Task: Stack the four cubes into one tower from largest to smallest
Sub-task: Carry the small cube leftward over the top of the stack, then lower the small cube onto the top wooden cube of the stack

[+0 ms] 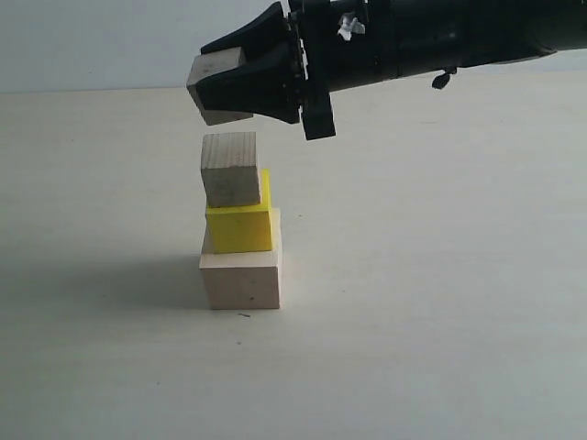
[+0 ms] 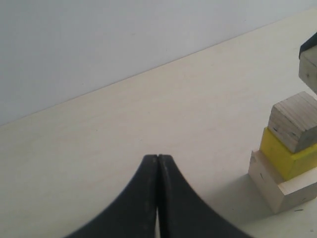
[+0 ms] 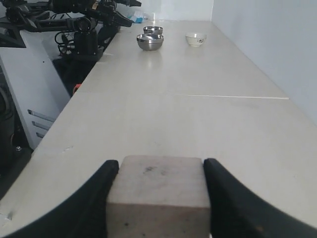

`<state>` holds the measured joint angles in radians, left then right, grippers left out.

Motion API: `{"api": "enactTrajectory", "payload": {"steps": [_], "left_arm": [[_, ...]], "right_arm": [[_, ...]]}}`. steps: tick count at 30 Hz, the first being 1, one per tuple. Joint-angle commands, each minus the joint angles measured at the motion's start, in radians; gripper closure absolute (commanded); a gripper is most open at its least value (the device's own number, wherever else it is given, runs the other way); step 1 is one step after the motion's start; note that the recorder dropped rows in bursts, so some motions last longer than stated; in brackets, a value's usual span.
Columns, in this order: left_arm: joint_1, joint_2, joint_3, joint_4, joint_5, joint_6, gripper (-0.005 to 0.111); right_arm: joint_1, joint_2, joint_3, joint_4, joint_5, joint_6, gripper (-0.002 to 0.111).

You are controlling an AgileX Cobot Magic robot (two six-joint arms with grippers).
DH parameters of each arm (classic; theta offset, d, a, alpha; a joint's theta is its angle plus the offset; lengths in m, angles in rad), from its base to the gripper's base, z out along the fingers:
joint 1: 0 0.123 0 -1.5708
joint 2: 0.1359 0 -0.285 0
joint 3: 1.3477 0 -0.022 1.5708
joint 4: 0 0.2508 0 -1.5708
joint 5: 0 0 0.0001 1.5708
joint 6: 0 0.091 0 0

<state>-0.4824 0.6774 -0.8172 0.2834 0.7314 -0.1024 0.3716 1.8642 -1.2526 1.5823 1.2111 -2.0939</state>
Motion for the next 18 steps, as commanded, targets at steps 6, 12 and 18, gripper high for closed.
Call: {"api": "enactTrajectory", "payload": {"steps": [6,12,18], "left_arm": [[-0.005,-0.006,0.002,-0.010,-0.004,-0.004,0.107],[-0.005,-0.006,0.002,-0.010,-0.004,-0.006,0.107],[-0.005,-0.006,0.002,-0.010,-0.004,-0.004,0.107]], "right_arm": [[0.001,0.034,-0.021,-0.049,0.010,-0.008,0.108],[0.001,0.055,-0.021,0.020,0.010,-0.013,0.108],[0.001,0.055,-0.021,0.002,0.010,-0.013,0.108]]}}
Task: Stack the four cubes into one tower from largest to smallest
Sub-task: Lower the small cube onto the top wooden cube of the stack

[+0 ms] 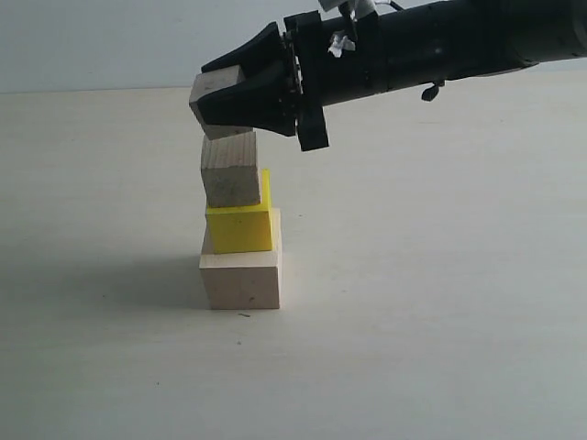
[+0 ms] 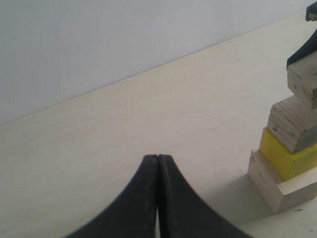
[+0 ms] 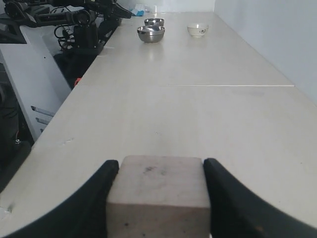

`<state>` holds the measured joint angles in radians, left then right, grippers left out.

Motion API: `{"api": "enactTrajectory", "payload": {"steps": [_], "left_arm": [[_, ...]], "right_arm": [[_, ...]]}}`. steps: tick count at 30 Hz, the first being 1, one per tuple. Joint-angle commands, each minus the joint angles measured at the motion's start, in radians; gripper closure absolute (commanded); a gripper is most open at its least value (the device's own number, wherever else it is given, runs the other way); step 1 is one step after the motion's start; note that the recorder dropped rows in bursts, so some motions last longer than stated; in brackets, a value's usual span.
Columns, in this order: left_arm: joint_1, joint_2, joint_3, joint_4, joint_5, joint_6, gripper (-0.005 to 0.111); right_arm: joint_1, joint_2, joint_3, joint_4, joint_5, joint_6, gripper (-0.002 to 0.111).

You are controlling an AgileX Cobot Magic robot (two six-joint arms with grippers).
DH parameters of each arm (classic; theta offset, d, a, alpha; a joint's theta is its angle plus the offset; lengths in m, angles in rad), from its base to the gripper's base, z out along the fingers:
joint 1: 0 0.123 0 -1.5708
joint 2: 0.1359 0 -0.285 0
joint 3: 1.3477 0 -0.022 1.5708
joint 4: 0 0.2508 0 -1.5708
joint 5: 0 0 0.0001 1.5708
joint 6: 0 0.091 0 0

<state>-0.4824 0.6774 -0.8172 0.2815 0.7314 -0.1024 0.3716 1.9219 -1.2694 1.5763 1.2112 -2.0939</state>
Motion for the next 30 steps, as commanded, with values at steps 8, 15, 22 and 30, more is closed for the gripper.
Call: {"api": "enactTrajectory", "payload": {"steps": [8,15,22,30], "left_arm": [[-0.005,-0.006,0.002,-0.005,-0.009,-0.004,0.107],[-0.005,-0.006,0.002,-0.005,-0.010,-0.004,0.107],[-0.005,-0.004,0.002,-0.005,-0.023,-0.004,0.107],[-0.005,-0.004,0.002,-0.007,-0.023,-0.004,0.107]], "right_arm": [[0.001,-0.003,-0.004,-0.007,0.010,-0.011,0.108],[0.004,-0.003,-0.004,-0.006,0.010,-0.014,0.108],[0.019,-0.003,-0.004,-0.006,0.010,-0.014,0.108],[0.017,0.015,-0.004,-0.004,0.010,-0.014,0.108]]}}
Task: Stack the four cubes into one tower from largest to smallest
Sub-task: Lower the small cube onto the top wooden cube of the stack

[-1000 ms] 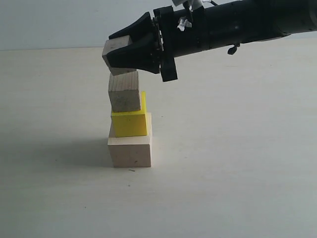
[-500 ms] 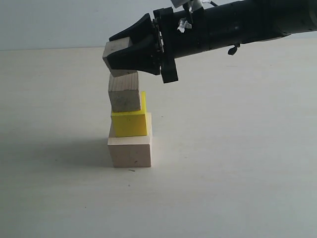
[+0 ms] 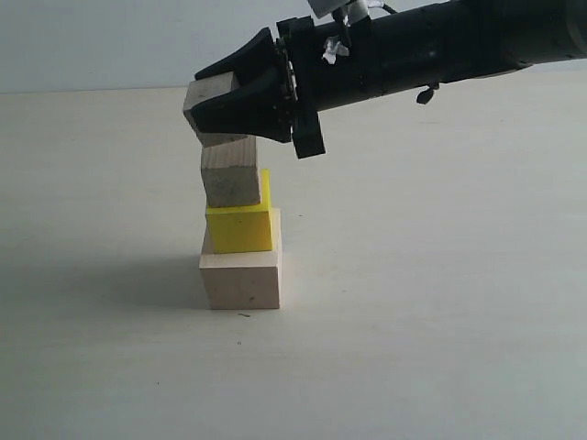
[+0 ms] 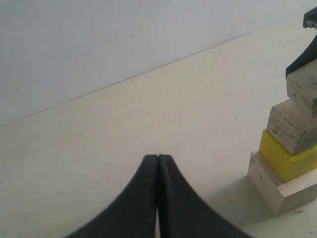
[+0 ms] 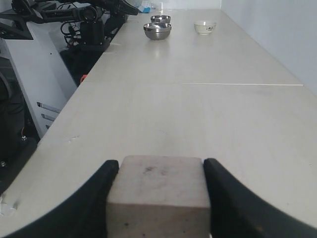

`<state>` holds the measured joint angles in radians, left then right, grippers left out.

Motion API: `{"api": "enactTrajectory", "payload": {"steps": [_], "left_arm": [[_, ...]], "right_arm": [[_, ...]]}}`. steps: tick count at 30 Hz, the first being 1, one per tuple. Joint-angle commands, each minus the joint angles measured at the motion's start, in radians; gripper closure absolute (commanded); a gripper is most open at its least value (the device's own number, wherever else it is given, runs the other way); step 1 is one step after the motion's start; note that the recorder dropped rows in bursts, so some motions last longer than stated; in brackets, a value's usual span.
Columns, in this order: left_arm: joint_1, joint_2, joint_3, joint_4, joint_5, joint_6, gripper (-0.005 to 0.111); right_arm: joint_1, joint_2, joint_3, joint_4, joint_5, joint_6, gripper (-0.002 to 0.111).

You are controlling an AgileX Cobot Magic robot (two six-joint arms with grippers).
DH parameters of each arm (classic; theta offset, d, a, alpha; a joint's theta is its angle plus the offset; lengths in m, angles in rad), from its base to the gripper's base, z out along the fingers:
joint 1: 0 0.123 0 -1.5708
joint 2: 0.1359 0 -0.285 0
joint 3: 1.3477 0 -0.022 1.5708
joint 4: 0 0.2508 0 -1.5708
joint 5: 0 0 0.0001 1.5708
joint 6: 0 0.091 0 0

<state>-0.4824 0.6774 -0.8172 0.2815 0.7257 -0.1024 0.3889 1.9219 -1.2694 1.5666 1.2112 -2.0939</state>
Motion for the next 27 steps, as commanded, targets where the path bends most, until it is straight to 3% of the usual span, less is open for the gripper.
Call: {"api": "enactTrajectory", "payload": {"steps": [1,23,27], "left_arm": [[-0.005,-0.004,0.002,-0.007,-0.018,-0.004,0.107],[-0.005,-0.004,0.002,-0.007,0.000,-0.004,0.107],[-0.005,-0.004,0.002,-0.007,0.000,-0.004,0.107]], "right_arm": [[0.000,0.019,-0.004,0.008,0.010,-0.014,0.108],[0.000,0.031,-0.006,-0.010,0.010,-0.014,0.108],[0.000,0.031,-0.006,-0.036,0.010,-0.014,0.102]]}}
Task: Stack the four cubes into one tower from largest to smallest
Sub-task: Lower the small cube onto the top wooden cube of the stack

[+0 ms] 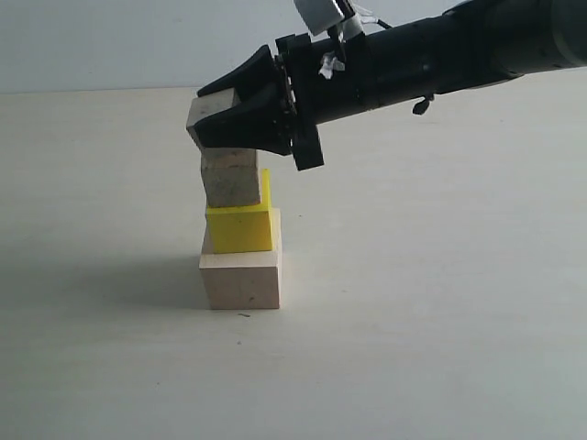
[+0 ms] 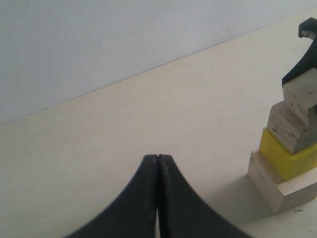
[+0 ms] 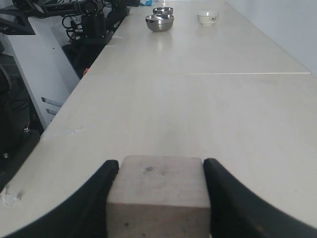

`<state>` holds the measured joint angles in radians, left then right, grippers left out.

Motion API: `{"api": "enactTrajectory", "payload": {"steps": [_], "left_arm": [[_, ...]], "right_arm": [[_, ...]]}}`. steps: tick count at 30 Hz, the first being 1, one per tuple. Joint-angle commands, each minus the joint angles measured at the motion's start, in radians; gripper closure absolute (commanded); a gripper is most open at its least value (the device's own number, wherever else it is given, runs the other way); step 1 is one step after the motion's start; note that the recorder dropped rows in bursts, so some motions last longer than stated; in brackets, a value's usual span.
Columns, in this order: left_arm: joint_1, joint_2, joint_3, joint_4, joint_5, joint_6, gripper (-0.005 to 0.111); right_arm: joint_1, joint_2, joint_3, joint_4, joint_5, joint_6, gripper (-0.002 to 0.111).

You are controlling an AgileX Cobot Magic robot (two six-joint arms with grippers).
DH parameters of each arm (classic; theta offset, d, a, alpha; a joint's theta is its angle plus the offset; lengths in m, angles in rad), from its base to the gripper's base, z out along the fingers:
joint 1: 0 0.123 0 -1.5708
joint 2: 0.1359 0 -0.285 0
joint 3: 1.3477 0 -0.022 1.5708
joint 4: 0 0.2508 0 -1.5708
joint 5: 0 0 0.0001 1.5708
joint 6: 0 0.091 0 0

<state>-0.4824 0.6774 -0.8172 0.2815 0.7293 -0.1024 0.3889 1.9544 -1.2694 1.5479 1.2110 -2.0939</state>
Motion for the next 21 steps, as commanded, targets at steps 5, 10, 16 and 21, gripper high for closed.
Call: {"api": "enactTrajectory", "payload": {"steps": [5,10,16,21], "left_arm": [[-0.005,-0.004,0.002,-0.007,-0.004,-0.004,0.107],[-0.005,-0.004,0.002,-0.007,-0.004,-0.004,0.107],[-0.005,-0.004,0.002,-0.007,-0.004,-0.004,0.107],[-0.005,-0.004,0.002,-0.007,-0.004,-0.004,0.107]], "right_arm": [[0.000,-0.002,-0.006,0.002,0.010,-0.014,0.099],[0.000,-0.002,-0.006,0.064,0.010,-0.014,0.099],[0.002,0.006,-0.006,0.048,0.010,-0.014,0.099],[0.002,0.030,-0.006,0.072,0.010,-0.014,0.099]]}}
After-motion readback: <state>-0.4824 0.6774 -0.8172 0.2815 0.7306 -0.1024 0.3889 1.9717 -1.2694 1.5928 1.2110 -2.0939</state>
